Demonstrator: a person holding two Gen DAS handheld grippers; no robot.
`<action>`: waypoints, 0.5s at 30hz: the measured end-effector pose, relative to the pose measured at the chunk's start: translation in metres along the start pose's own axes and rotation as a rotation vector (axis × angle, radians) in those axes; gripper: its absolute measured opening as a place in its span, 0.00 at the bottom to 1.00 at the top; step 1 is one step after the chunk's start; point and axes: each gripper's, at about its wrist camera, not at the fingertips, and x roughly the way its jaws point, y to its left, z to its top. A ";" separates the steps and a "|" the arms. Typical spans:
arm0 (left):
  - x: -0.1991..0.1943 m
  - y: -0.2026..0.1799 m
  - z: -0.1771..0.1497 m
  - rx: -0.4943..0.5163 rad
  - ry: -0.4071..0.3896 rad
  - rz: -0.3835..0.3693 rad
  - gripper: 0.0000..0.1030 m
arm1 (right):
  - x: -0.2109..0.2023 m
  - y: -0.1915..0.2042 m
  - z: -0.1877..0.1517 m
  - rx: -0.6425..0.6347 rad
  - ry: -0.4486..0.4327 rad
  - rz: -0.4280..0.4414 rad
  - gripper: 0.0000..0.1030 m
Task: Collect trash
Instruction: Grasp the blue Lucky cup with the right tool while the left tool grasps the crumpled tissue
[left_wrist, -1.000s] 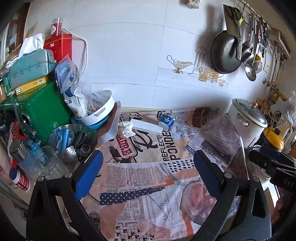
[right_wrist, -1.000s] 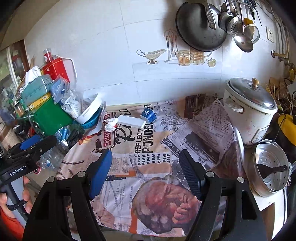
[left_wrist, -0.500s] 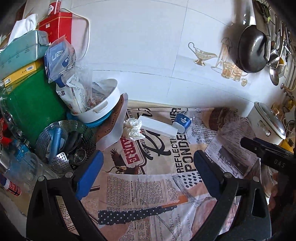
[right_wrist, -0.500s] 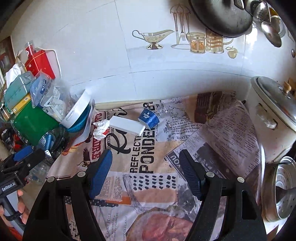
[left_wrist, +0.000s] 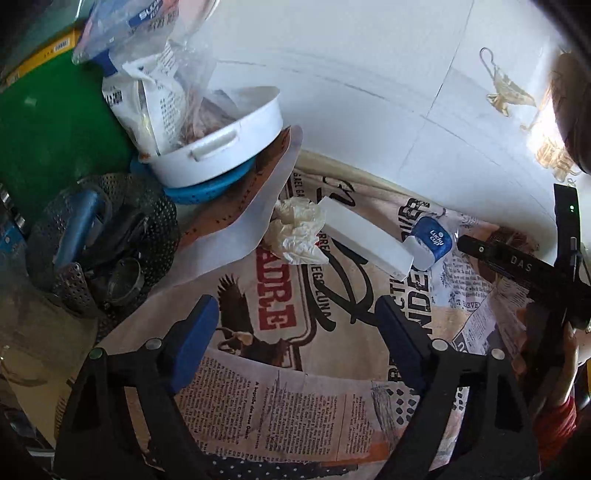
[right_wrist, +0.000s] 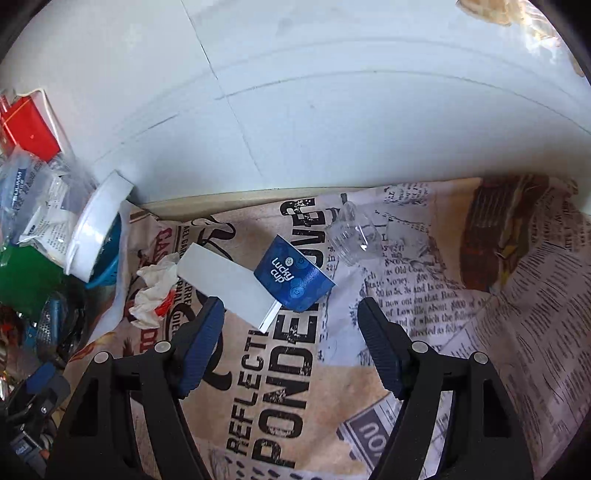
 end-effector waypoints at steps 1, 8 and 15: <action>0.007 0.001 -0.001 -0.003 0.017 0.003 0.81 | 0.010 0.001 0.002 -0.012 0.012 -0.002 0.69; 0.034 0.001 -0.002 0.003 0.049 0.032 0.81 | 0.061 0.015 0.009 -0.124 0.088 -0.032 0.69; 0.054 -0.003 0.012 -0.028 0.058 -0.010 0.64 | 0.070 0.019 0.001 -0.166 0.098 -0.064 0.46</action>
